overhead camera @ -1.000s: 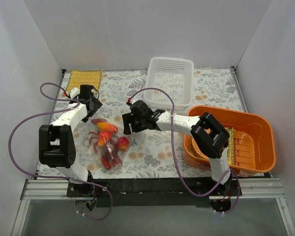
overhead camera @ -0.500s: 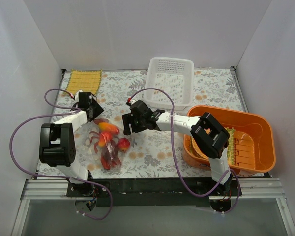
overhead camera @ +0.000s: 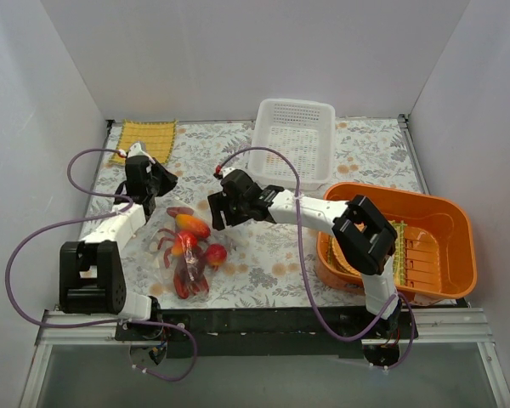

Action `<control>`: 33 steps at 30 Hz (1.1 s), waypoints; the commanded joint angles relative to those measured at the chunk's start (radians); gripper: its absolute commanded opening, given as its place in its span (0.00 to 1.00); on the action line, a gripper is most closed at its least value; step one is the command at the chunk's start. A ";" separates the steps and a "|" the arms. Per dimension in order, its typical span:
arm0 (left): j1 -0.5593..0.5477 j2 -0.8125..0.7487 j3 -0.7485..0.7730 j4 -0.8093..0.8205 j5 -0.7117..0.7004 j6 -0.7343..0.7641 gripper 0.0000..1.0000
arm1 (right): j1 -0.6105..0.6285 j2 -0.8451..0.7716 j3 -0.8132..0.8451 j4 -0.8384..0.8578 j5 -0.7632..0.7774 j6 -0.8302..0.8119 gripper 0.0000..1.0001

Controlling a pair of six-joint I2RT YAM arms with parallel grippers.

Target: Open the zip-top bag and remove the fake food

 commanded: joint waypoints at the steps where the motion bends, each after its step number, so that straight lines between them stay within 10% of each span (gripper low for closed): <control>1: 0.004 -0.104 -0.013 0.095 0.139 0.071 0.00 | 0.018 -0.099 0.073 -0.024 0.056 -0.074 0.76; 6: 0.004 -0.067 0.117 -0.098 -0.030 0.088 0.00 | 0.017 -0.132 0.096 -0.053 0.082 -0.122 0.77; 7: 0.004 -0.055 0.136 -0.165 -0.054 0.084 0.34 | 0.018 -0.135 0.098 -0.065 0.070 -0.120 0.77; 8: 0.004 -0.023 0.154 -0.201 -0.120 0.061 0.47 | 0.018 -0.136 0.092 -0.064 0.062 -0.117 0.76; 11: 0.004 0.028 0.197 -0.298 -0.102 0.053 0.58 | 0.018 -0.148 0.058 -0.045 0.044 -0.113 0.76; 33: 0.007 0.119 0.173 -0.434 0.022 0.148 0.58 | 0.020 -0.109 0.018 -0.022 0.004 -0.116 0.77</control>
